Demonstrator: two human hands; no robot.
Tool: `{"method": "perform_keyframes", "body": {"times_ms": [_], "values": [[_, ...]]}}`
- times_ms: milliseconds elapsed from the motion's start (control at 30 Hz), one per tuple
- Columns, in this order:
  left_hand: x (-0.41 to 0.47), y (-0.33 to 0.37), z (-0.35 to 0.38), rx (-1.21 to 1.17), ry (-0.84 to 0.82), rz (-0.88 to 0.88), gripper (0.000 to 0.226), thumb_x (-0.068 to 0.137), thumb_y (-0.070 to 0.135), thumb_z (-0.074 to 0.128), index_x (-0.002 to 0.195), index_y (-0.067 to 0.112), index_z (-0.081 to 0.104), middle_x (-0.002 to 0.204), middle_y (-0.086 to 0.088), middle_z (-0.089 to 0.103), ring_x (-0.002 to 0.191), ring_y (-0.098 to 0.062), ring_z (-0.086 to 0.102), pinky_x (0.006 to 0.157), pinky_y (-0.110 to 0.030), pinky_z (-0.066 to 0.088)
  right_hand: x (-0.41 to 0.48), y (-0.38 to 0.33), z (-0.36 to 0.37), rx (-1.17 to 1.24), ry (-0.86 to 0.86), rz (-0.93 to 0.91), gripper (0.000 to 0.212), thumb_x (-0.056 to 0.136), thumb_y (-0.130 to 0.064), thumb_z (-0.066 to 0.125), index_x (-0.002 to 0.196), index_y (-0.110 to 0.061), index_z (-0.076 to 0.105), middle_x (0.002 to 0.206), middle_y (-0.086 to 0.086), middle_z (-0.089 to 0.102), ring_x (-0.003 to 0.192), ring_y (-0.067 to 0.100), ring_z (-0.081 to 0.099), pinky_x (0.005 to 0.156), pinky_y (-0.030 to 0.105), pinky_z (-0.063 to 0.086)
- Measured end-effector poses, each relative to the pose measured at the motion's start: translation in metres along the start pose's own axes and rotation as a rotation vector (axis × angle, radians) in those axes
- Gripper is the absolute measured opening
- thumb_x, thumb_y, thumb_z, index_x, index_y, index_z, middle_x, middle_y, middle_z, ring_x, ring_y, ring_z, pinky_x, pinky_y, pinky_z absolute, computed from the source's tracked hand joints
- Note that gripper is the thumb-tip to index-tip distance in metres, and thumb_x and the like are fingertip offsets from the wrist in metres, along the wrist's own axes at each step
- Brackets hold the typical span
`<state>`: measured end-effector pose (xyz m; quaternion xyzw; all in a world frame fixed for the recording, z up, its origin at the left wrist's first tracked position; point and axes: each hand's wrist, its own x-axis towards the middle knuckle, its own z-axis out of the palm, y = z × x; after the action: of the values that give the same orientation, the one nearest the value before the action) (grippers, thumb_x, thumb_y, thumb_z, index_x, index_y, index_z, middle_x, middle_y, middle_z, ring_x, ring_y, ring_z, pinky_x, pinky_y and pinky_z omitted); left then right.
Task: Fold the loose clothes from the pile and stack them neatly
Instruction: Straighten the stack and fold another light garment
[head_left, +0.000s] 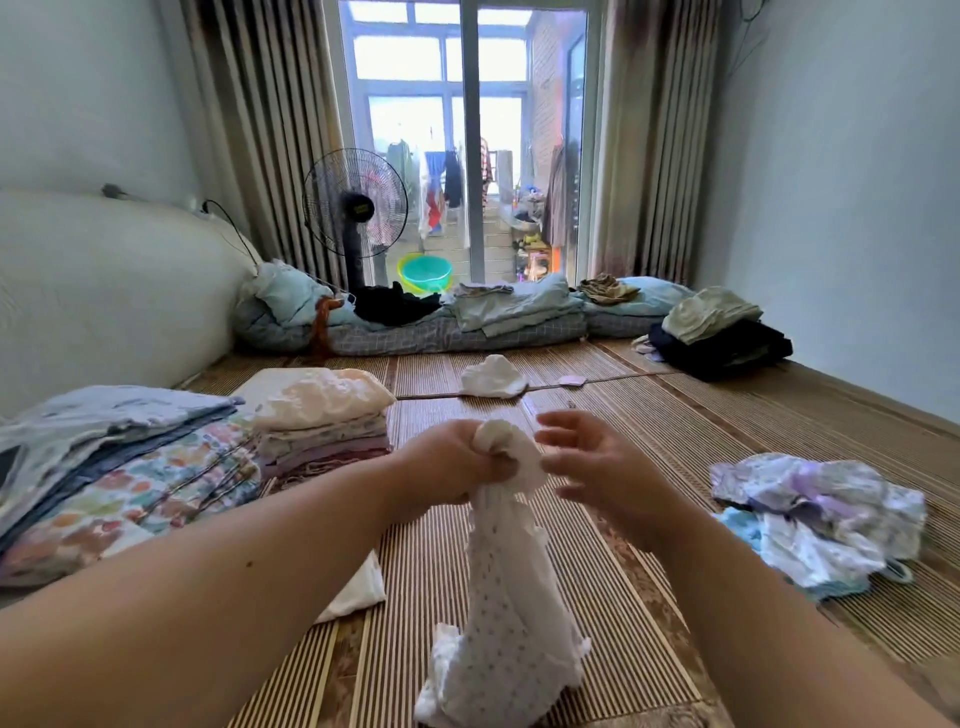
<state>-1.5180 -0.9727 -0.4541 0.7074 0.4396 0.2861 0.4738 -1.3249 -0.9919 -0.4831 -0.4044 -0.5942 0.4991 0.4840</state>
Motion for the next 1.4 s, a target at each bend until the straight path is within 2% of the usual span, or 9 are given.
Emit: {"method": "perform_keyframes", "body": {"times_ms": [167,267,433,633,800,933,1000,1233,1400], "values": [[-0.004,0.005,-0.012,-0.328,0.080,0.065,0.021,0.088,0.001,0.061,0.078,0.016,0.071,0.070,-0.001,0.067,0.061,-0.013,0.063,0.050,-0.022,0.048,-0.023,0.044,0.004,-0.290,-0.226,0.252,0.027,0.080,-0.025,0.077,0.105,-0.022,0.068,0.096,-0.002,0.072,0.090,0.009,0.068,0.084,0.024,0.052],[-0.008,0.016,-0.021,-0.349,0.127,0.081,0.023,0.089,0.004,0.061,0.076,0.018,0.074,0.078,-0.004,0.070,0.070,-0.018,0.067,0.059,-0.028,0.053,-0.023,0.045,0.011,-0.263,-0.131,0.154,0.014,0.083,-0.016,0.073,0.071,-0.018,0.066,0.063,-0.010,0.060,0.060,0.003,0.054,0.060,0.014,0.044],[-0.016,0.021,-0.050,-0.398,0.338,0.043,0.007,0.090,0.016,0.065,0.085,0.016,0.069,0.091,-0.012,0.070,0.084,-0.030,0.065,0.087,-0.047,0.052,-0.017,0.024,-0.002,-0.003,0.060,0.063,0.020,0.091,-0.019,0.062,0.070,-0.020,0.062,0.073,0.001,0.061,0.067,0.013,0.059,0.059,0.024,0.045],[-0.021,0.013,-0.063,-0.355,0.370,-0.018,0.009,0.090,0.017,0.059,0.096,0.014,0.052,0.071,-0.006,0.045,0.057,-0.018,0.039,0.054,-0.029,0.025,-0.006,-0.002,0.002,-0.115,0.368,-0.140,0.028,0.096,-0.024,0.055,0.069,-0.025,0.064,0.061,-0.006,0.060,0.060,0.011,0.054,0.058,0.029,0.046],[-0.030,0.015,-0.070,-0.397,0.201,0.099,0.044,0.064,0.012,0.055,0.108,0.004,0.050,0.089,-0.015,0.051,0.077,-0.026,0.049,0.069,-0.036,0.039,-0.003,-0.035,-0.003,-0.240,0.526,-0.260,0.028,0.097,-0.025,0.052,0.069,-0.018,0.053,0.064,-0.006,0.049,0.048,-0.005,0.043,0.049,0.012,0.037],[-0.030,0.021,-0.077,-0.419,0.184,0.139,0.016,0.068,0.013,0.063,0.079,0.014,0.052,0.071,-0.006,0.058,0.060,-0.017,0.058,0.059,-0.030,0.051,0.000,-0.063,-0.014,-0.388,0.488,-0.316,0.025,0.094,-0.030,0.055,0.071,-0.021,0.057,0.060,-0.014,0.054,0.049,-0.006,0.045,0.054,0.022,0.040],[-0.029,0.019,-0.082,-0.410,0.178,0.138,0.028,0.070,0.015,0.076,0.075,0.018,0.049,0.067,-0.003,0.060,0.056,-0.016,0.059,0.051,-0.028,0.053,0.003,-0.073,-0.022,-0.442,0.473,-0.331,0.021,0.093,-0.032,0.058,0.073,-0.025,0.061,0.056,-0.019,0.056,0.048,-0.006,0.047,0.049,0.016,0.041],[-0.010,-0.029,-0.074,-0.067,0.245,-0.147,0.032,0.080,0.034,0.075,0.103,0.016,0.061,0.090,-0.011,0.071,0.074,-0.025,0.070,0.064,-0.041,0.060,0.032,-0.053,-0.046,-0.720,0.314,-0.052,0.024,0.083,-0.029,0.070,0.060,-0.023,0.066,0.052,-0.012,0.058,0.053,0.007,0.051,0.049,0.023,0.035],[0.041,-0.098,-0.050,0.167,0.422,-0.301,0.035,0.086,0.038,0.067,0.106,0.010,0.061,0.104,-0.017,0.065,0.095,-0.033,0.064,0.082,-0.046,0.056,0.078,0.027,-0.034,-0.813,0.321,0.184,0.013,0.084,-0.031,0.071,0.080,-0.022,0.062,0.082,-0.003,0.062,0.086,0.020,0.061,0.063,0.027,0.045]]}}
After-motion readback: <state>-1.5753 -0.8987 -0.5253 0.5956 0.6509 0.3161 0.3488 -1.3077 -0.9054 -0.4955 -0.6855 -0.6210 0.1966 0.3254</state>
